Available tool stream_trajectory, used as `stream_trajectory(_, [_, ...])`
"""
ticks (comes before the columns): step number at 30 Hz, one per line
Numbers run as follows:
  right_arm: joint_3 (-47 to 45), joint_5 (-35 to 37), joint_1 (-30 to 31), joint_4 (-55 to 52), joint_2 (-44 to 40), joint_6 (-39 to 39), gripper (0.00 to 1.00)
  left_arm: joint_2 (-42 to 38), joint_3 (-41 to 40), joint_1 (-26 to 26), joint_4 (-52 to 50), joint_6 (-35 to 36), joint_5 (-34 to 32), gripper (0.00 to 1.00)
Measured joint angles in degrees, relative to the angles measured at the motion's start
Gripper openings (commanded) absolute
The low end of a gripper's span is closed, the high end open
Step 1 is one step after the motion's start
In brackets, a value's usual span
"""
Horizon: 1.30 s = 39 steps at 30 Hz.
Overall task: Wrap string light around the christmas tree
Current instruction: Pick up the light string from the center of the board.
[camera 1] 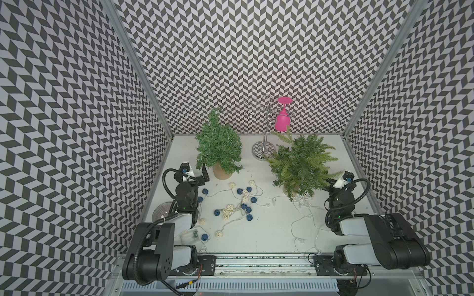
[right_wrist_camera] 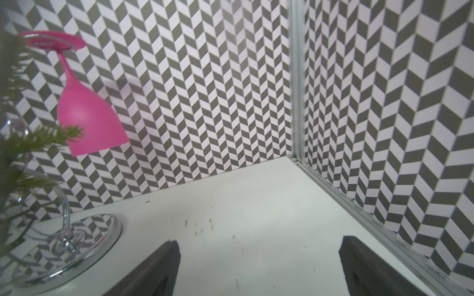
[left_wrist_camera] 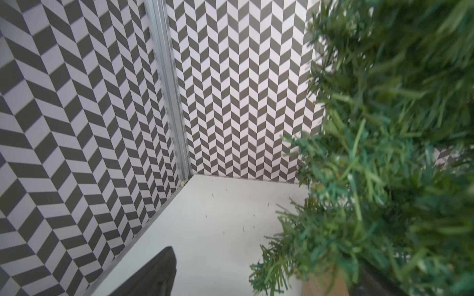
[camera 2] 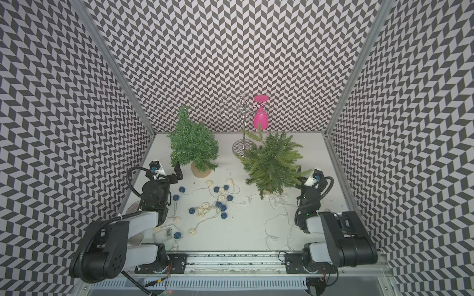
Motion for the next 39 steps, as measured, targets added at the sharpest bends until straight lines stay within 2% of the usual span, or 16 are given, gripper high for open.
stream_trajectory(7, [1.5,7.5,-0.2,-15.4,-12.7,9.0,0.99,-5.3,1.0,1.2,-7.2,-3.3,1.7,1.00])
stream_trajectory(11, [2.4,7.3,-0.4,-27.4,-26.9,12.4,0.99,-12.9,1.9,1.2,-15.4,-6.3,2.9,1.00])
stream_trajectory(15, [5.2,6.5,-0.5,-41.6,-42.2,15.7,0.99,-22.1,6.6,1.2,-24.5,-12.9,3.1,1.00])
stream_trajectory(19, [11.7,3.1,-0.6,-53.9,-48.2,17.5,0.99,-27.8,12.6,1.2,-33.7,-19.1,5.9,1.00])
stream_trajectory(22, [17.6,-1.0,-0.6,-64.0,-47.7,18.4,0.99,-31.0,14.8,1.3,-36.5,-22.5,14.2,1.00])
stream_trajectory(26, [24.7,-7.3,-0.6,-76.8,-47.2,18.6,0.99,-35.6,10.2,1.3,-30.7,-27.7,27.8,1.00])
stream_trajectory(28, [26.9,-9.0,-0.6,-81.4,-47.4,19.1,0.96,-35.6,9.8,0.6,-30.0,-29.1,32.4,1.00])
stream_trajectory(31, [27.7,-13.4,-0.7,-86.0,-48.3,20.8,0.98,-34.1,10.8,-3.6,-31.1,-28.3,34.5,1.00])
stream_trajectory(33, [28.1,-16.1,-0.8,-89.3,-47.6,21.7,0.99,-32.8,12.3,-10.5,-34.7,-25.2,32.2,1.00])
stream_trajectory(39, [28.5,-20.1,-0.8,-97.4,-47.0,23.7,0.99,-30.8,13.2,-29.0,-38.4,-17.5,27.1,0.90])
